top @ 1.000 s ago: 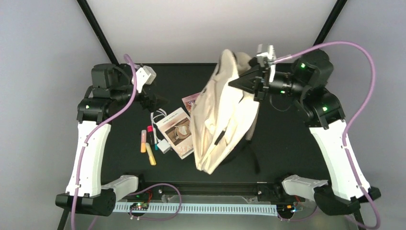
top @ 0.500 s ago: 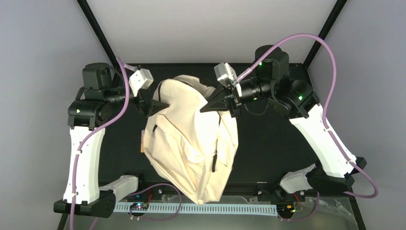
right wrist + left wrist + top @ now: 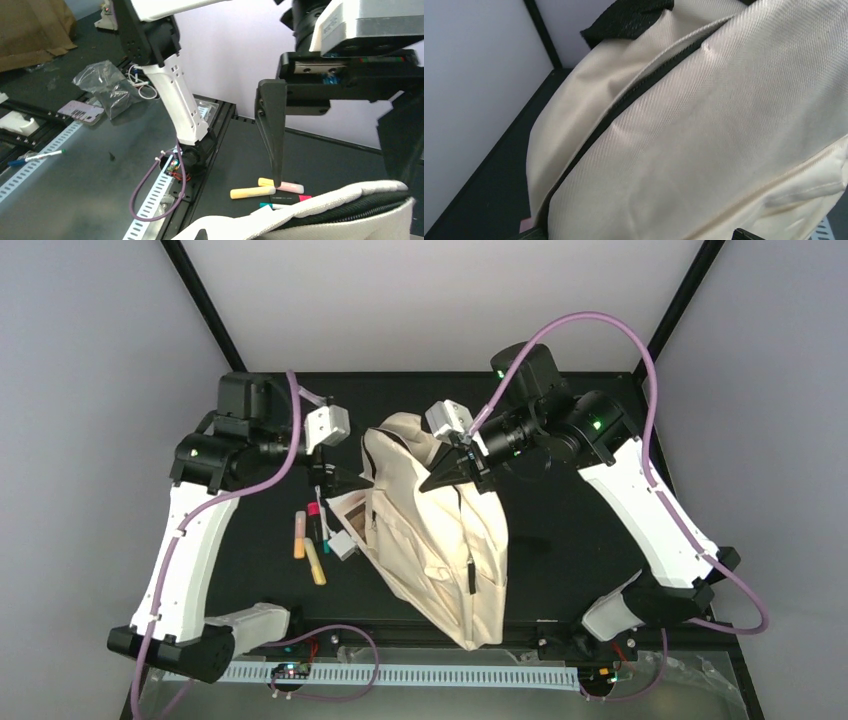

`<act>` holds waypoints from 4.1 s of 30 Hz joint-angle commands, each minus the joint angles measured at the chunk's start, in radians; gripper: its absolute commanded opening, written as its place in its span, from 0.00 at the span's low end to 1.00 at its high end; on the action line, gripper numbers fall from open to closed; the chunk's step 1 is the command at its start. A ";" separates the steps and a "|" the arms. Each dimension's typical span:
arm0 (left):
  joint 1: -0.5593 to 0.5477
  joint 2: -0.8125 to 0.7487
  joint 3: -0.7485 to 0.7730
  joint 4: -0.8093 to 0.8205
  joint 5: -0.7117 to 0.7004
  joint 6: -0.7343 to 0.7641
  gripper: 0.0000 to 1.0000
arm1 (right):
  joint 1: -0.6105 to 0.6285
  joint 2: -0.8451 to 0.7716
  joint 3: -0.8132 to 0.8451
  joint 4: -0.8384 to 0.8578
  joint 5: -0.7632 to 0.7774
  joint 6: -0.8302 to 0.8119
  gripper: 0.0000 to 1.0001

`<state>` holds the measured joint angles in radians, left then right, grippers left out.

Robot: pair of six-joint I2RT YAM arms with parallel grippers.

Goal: Pack the student bag

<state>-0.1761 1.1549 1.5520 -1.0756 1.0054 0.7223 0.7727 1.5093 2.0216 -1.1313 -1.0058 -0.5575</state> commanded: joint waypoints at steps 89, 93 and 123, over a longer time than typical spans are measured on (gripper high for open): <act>-0.217 0.136 -0.199 0.336 -0.623 -0.594 0.02 | 0.224 0.080 -0.847 0.763 0.970 0.895 0.01; -0.217 0.132 -0.204 0.340 -0.640 -0.584 0.02 | 0.224 0.079 -0.840 0.727 1.020 0.882 0.01; -0.215 0.103 -0.242 0.353 -0.634 -0.537 0.02 | 0.308 0.079 -0.855 0.689 1.408 0.873 0.01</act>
<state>-0.3985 1.2850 1.3075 -0.7681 0.3622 0.1482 1.1084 1.6478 1.2106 -0.4755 0.3439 0.3195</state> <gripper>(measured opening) 0.026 0.012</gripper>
